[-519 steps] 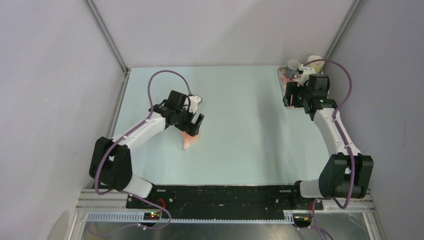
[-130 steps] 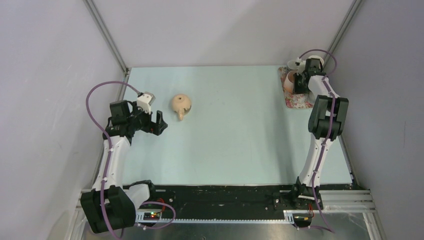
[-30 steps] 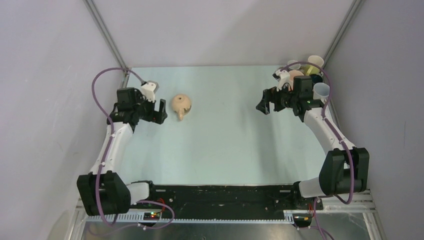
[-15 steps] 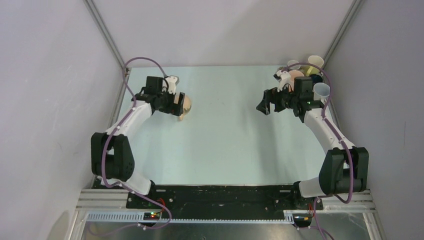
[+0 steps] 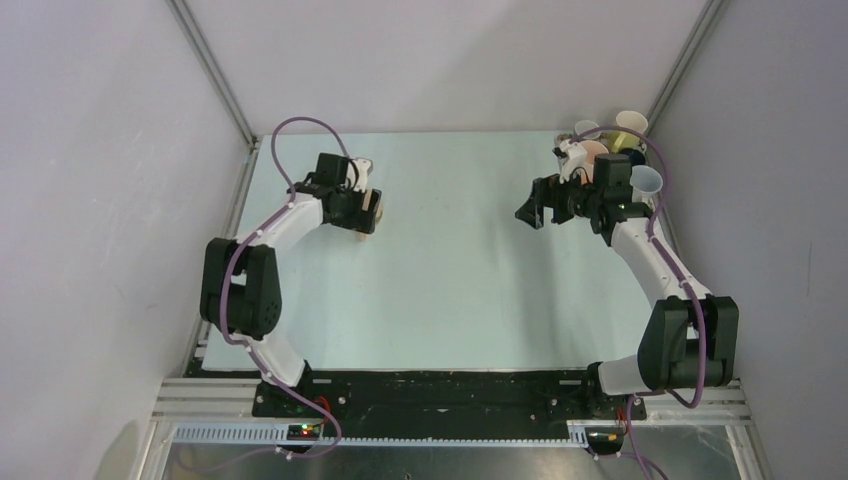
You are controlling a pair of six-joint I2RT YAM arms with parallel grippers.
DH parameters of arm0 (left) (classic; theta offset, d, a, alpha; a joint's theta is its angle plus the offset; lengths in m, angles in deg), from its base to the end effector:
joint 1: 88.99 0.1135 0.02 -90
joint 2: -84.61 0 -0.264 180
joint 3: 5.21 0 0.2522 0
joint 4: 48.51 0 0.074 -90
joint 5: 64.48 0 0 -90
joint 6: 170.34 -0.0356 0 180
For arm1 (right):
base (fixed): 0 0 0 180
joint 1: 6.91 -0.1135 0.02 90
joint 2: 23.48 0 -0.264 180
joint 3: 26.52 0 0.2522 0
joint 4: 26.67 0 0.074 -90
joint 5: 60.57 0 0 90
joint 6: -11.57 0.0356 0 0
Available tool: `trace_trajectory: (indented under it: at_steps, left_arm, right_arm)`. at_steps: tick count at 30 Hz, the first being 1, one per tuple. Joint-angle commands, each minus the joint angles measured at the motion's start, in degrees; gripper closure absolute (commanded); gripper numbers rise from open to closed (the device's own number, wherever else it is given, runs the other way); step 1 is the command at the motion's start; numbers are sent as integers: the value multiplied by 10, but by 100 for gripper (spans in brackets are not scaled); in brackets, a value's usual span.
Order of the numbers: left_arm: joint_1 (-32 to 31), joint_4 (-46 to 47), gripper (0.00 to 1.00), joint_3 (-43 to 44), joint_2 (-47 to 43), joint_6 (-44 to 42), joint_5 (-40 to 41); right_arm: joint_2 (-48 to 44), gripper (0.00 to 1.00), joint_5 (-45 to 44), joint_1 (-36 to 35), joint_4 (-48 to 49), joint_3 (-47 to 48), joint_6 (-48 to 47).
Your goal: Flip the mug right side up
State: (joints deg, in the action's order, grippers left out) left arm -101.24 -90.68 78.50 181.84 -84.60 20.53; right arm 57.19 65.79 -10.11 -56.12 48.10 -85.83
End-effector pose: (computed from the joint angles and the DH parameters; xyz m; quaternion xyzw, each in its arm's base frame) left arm 0.3513 -0.0794 0.2260 0.1498 0.9429 -0.0620 0.2911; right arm 0.3099 0.0385 0.2878 -0.2203 0.8278 0.2612 0.4449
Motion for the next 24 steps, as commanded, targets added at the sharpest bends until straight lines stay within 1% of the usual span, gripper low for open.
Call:
trace_trajectory:
  at_steps: [1, 6, 8, 11, 14, 20, 22, 24]
  left_arm:
    - [0, 19, 15, 33, 15, 11, 6]
    - [0, 22, 18, 40, 25, 8, 16]
    - [0, 22, 22, 42, 27, 7, 18]
    - [0, 22, 24, 42, 31, 10, 19]
    - [0, 22, 28, 42, 33, 11, 18]
    - [0, 21, 30, 44, 47, 17, 13]
    - [0, 21, 32, 46, 52, 19, 13]
    - [1, 21, 37, 48, 56, 20, 12]
  right_arm:
    - [-17, 3, 18, 11, 24, -2, 12]
    - [-17, 4, 22, 13, 26, -3, 14]
    - [-15, 4, 22, 13, 26, -3, 15]
    - [-15, 4, 22, 14, 25, -3, 14]
    - [-15, 4, 22, 14, 25, -3, 13]
    - [-14, 4, 25, 14, 25, -4, 14]
    - [-14, 4, 25, 14, 26, -3, 14]
    - [-13, 5, 25, 15, 25, -3, 14]
